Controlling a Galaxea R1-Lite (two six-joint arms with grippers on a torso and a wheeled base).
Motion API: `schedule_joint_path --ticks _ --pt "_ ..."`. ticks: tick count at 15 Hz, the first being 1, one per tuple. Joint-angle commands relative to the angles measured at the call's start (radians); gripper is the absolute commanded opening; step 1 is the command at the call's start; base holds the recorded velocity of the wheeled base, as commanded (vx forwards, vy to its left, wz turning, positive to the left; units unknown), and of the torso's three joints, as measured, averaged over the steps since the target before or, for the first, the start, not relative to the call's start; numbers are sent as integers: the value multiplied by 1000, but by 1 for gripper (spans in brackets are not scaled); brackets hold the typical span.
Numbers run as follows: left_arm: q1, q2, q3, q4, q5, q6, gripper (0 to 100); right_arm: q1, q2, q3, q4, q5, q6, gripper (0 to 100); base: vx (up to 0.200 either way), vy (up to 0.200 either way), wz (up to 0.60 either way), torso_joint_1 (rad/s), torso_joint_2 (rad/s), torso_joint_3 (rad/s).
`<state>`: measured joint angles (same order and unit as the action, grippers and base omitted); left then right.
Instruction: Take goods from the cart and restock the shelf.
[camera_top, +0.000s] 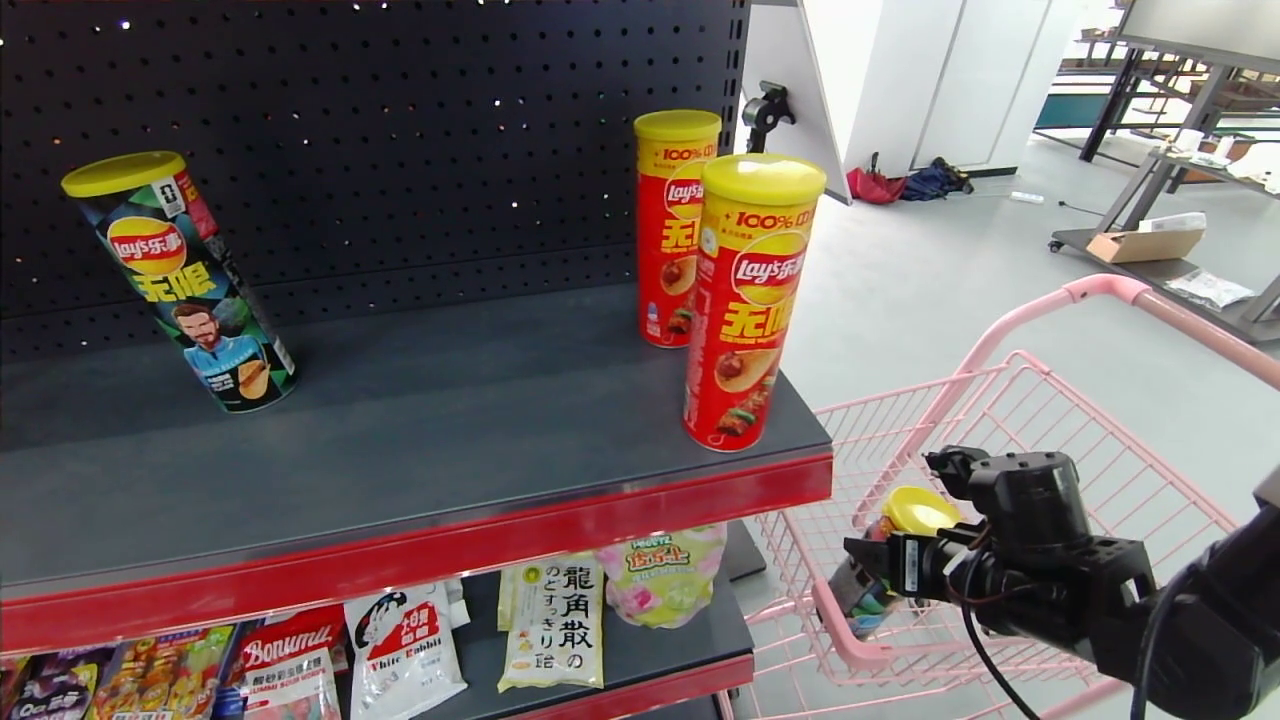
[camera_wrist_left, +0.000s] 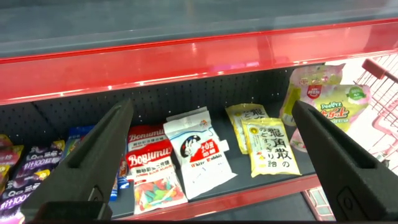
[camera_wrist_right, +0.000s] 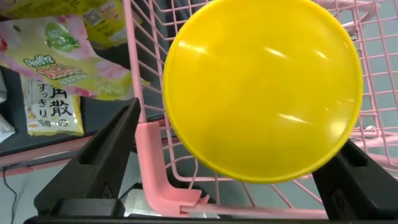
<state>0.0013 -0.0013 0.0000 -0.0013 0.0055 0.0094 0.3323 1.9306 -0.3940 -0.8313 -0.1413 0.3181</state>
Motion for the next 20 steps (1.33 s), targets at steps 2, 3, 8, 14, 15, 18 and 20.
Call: schedule_joint_path --ticks 2,3,8,14,15,18,20 --pt "0 1 0 0 1 0 100 1 30 -16 0 0 -1 100 0 0 0 0 0 0" --pt "2 1 0 0 1 -2 100 -1 36 -20 0 0 -1 100 0 0 0 0 0 0" --pt "0 1 0 0 1 -2 100 -10 64 -37 -3 0 3 100 0 0 0 0 0 0" --pt "0 1 0 0 1 0 100 -12 169 -29 -180 -32 -1 0 0 0 0 0 0 0" --pt "0 1 0 0 1 0 100 -18 165 -28 -180 -32 -1 0 0 0 0 0 0 0" --pt "0 1 0 0 1 -2 100 -49 19 -45 -131 -49 -59 0 0 0 0 0 0 0" --pt "0 1 0 0 1 -2 100 -82 -125 -65 -35 -46 -109 0 0 0 0 0 0 0"
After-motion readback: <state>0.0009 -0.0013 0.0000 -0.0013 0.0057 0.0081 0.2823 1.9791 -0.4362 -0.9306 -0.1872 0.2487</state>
